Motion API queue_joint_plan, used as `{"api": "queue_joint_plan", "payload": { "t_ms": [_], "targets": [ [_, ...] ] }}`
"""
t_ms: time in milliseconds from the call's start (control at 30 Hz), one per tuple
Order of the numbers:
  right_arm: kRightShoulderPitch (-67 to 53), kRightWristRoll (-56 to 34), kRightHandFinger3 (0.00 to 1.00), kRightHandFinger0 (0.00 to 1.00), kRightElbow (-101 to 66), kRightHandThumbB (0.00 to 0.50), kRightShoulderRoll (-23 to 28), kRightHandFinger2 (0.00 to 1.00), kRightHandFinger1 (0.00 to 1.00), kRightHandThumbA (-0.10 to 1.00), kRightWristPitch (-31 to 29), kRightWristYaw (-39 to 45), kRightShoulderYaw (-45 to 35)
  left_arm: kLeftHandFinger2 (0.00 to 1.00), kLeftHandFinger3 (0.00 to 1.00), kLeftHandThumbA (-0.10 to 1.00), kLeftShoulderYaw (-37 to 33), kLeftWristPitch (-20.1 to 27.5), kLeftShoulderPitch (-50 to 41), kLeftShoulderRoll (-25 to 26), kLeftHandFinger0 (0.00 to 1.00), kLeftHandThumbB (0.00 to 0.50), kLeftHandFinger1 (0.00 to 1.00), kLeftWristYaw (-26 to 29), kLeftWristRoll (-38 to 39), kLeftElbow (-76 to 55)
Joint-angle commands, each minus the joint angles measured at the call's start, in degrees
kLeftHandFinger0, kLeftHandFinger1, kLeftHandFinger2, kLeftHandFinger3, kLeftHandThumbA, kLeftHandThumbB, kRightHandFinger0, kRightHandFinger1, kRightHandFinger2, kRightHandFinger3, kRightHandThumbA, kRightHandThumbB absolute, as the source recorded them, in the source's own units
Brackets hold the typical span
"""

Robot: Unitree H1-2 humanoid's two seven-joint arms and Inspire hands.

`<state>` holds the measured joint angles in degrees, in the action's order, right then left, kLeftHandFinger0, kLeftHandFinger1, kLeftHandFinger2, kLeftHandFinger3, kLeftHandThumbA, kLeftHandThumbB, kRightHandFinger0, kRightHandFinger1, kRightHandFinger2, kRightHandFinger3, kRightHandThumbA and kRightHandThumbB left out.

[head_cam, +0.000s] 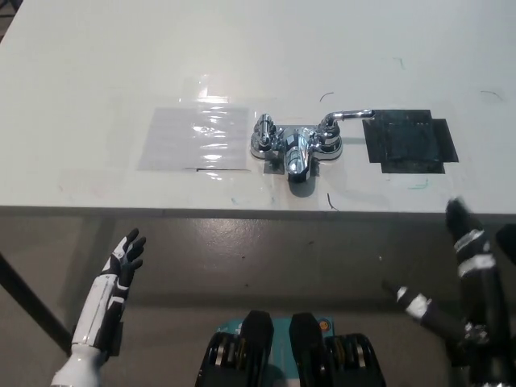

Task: The faucet is at the center of the desk and the robot turn off the faucet by turning the right faucet handle using the right hand

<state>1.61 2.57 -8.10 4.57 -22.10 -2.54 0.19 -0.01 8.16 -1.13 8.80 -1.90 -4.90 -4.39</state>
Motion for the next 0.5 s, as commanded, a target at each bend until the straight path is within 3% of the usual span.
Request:
{"api": "queue_joint_plan", "payload": {
  "t_ms": [0, 100, 133, 333, 467],
  "targets": [
    [7.7, -3.8, 1.0, 1.0, -4.6, 0.236, 4.3, 1.0, 1.0, 1.0, 1.1, 1.4, -3.0, 1.0, 1.0, 1.0, -0.5, 2.4, 1.2, 0.2, 1.0, 0.299, 1.0, -0.8, 0.3, -2.6],
    [12.8, -6.5, 1.0, 1.0, -4.2, 0.25, 7.7, 1.0, 1.0, 1.0, 6.4, 2.5, -4.8, 1.0, 1.0, 1.0, -1.1, 2.4, 0.9, -0.3, 1.0, 0.295, 1.0, -0.9, 0.0, -3.1],
    [15.6, -7.8, 1.0, 1.0, -2.7, 0.28, 9.3, 1.0, 1.0, 1.0, 8.1, 3.2, -5.4, 1.0, 1.0, 1.0, -1.3, 2.3, 0.8, -0.4, 1.0, 0.295, 1.0, -0.9, -0.4, -3.4],
    [29.5, -14.3, 1.0, 1.0, 10.6, 0.305, 16.9, 1.0, 1.0, 1.0, 11.7, 11.0, -5.1, 1.0, 1.0, 1.0, -2.2, 2.7, 0.7, -0.4, 1.0, 0.255, 1.0, -1.5, -0.4, -4.1],
    [37.2, -15.4, 1.0, 1.0, 17.2, 0.273, 18.5, 1.0, 1.0, 1.0, 14.0, 13.8, -4.2, 1.0, 1.0, 1.0, -2.7, 3.0, 0.5, -0.4, 1.0, 0.252, 1.0, -1.5, -0.2, -4.1]
  ]
}}
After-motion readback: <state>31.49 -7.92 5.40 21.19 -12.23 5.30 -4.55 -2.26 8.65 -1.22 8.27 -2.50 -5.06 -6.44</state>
